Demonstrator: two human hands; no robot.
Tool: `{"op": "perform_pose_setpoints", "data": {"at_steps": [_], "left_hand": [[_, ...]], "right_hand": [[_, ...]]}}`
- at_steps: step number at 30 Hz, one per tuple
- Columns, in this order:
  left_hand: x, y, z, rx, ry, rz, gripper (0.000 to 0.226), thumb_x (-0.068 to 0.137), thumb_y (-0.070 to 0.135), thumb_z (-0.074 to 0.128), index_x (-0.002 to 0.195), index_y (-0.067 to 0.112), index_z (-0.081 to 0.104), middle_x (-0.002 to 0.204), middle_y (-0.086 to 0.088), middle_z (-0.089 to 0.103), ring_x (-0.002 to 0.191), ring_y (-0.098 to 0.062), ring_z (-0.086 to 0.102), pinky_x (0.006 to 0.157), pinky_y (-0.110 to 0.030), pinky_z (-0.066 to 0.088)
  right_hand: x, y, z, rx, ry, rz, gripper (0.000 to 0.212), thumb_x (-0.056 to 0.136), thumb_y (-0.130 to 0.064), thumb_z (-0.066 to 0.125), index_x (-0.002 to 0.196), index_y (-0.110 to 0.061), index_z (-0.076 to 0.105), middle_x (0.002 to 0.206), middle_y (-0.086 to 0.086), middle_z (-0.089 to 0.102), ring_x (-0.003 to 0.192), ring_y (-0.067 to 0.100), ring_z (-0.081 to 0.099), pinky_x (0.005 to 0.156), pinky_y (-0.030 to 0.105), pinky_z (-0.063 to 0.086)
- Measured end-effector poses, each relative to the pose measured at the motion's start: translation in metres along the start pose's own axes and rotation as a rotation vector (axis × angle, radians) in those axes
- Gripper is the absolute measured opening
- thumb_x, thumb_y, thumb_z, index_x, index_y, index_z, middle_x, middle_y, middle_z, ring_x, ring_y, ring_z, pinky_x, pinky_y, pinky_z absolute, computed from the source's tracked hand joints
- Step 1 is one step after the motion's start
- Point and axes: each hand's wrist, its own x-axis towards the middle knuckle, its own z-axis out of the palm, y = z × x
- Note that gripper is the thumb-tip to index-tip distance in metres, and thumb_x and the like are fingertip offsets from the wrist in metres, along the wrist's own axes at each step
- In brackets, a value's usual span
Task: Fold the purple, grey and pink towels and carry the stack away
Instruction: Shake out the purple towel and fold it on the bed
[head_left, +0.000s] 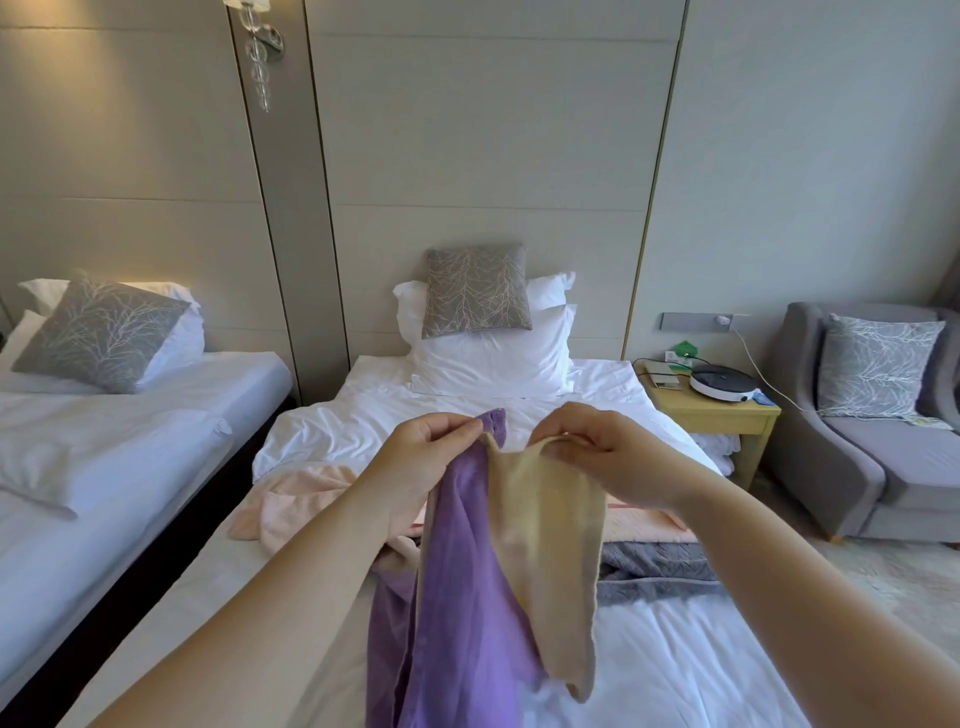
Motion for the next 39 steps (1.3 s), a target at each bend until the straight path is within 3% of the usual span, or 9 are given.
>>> {"op": "perform_pose_setpoints", "data": {"at_steps": [5,10,15,18,22,27,30,34,39], "left_hand": [[-0.001,0.003,0.012,0.029,-0.030,-0.007,0.015,0.091,0.020,0.060,0.082,0.021,0.072,0.074,0.002,0.064,0.061,-0.006,0.058,0.056,-0.018,0.046],[-0.007,0.004,0.016,0.005,-0.089,0.029,0.017,0.093,0.020,0.057,0.086,0.016,0.072,0.071,0.002,0.064,0.062,-0.008,0.056,0.060,-0.021,0.045],[-0.014,0.002,0.015,0.040,-0.105,0.111,0.009,0.087,0.020,0.066,0.090,0.013,0.071,0.080,0.002,0.071,0.074,-0.007,0.065,0.065,-0.015,0.049],[-0.012,0.005,0.013,0.023,-0.043,0.104,0.009,0.088,0.021,0.065,0.086,0.017,0.073,0.076,0.002,0.071,0.070,-0.008,0.064,0.062,-0.018,0.049],[-0.011,0.006,0.006,0.034,-0.012,0.076,0.009,0.089,0.020,0.063,0.086,0.017,0.071,0.072,0.004,0.067,0.062,-0.005,0.060,0.055,-0.017,0.048],[-0.013,0.006,0.015,0.084,-0.044,0.129,0.009,0.084,0.021,0.070,0.088,0.014,0.072,0.075,0.004,0.071,0.066,-0.003,0.063,0.058,-0.014,0.047],[-0.014,0.008,0.017,0.123,-0.022,0.164,0.011,0.078,0.017,0.076,0.087,0.013,0.071,0.074,0.003,0.073,0.066,-0.004,0.066,0.055,-0.012,0.047],[-0.010,0.010,0.011,0.231,-0.002,0.186,0.010,0.080,0.017,0.074,0.090,0.018,0.072,0.088,-0.002,0.075,0.086,-0.016,0.070,0.074,-0.025,0.053],[-0.011,0.019,0.002,0.175,-0.064,0.221,0.013,0.083,0.010,0.070,0.094,0.016,0.072,0.093,-0.003,0.075,0.091,-0.012,0.070,0.074,-0.014,0.050]], "right_hand": [[0.012,-0.022,0.014,-0.070,-0.011,-0.144,0.029,0.084,-0.004,0.065,0.086,-0.033,0.069,0.094,0.002,0.060,0.087,0.004,0.059,0.082,0.011,0.042],[0.023,-0.019,0.024,0.100,0.306,-0.068,0.037,0.064,-0.005,0.082,0.071,-0.022,0.051,0.071,-0.006,0.061,0.065,0.005,0.060,0.061,0.016,0.047],[0.024,-0.014,0.027,0.104,0.315,-0.049,0.041,0.062,-0.018,0.086,0.072,-0.021,0.046,0.065,-0.010,0.053,0.050,0.001,0.045,0.050,0.011,0.036],[0.023,-0.008,0.025,0.265,0.216,0.027,0.033,0.066,-0.014,0.085,0.076,-0.019,0.054,0.071,-0.004,0.058,0.060,0.005,0.051,0.058,0.015,0.040],[0.013,0.003,0.021,0.598,0.140,0.003,0.007,0.084,-0.003,0.064,0.085,-0.009,0.063,0.078,-0.002,0.070,0.072,0.009,0.064,0.068,0.019,0.050],[0.016,0.001,0.025,0.548,0.205,-0.011,0.006,0.084,-0.002,0.065,0.083,-0.008,0.066,0.084,0.011,0.069,0.079,0.020,0.063,0.073,0.029,0.051],[0.017,-0.001,0.027,0.534,0.218,-0.031,0.005,0.082,-0.001,0.068,0.082,-0.004,0.065,0.084,0.013,0.072,0.077,0.019,0.065,0.070,0.026,0.054],[0.017,-0.002,0.027,0.562,0.193,-0.078,0.011,0.079,0.006,0.068,0.087,0.000,0.065,0.087,0.014,0.071,0.082,0.020,0.067,0.075,0.026,0.055],[0.020,0.001,0.036,0.525,0.196,-0.082,0.008,0.083,-0.002,0.067,0.089,-0.005,0.063,0.091,0.006,0.068,0.090,0.015,0.064,0.085,0.028,0.051]]}}
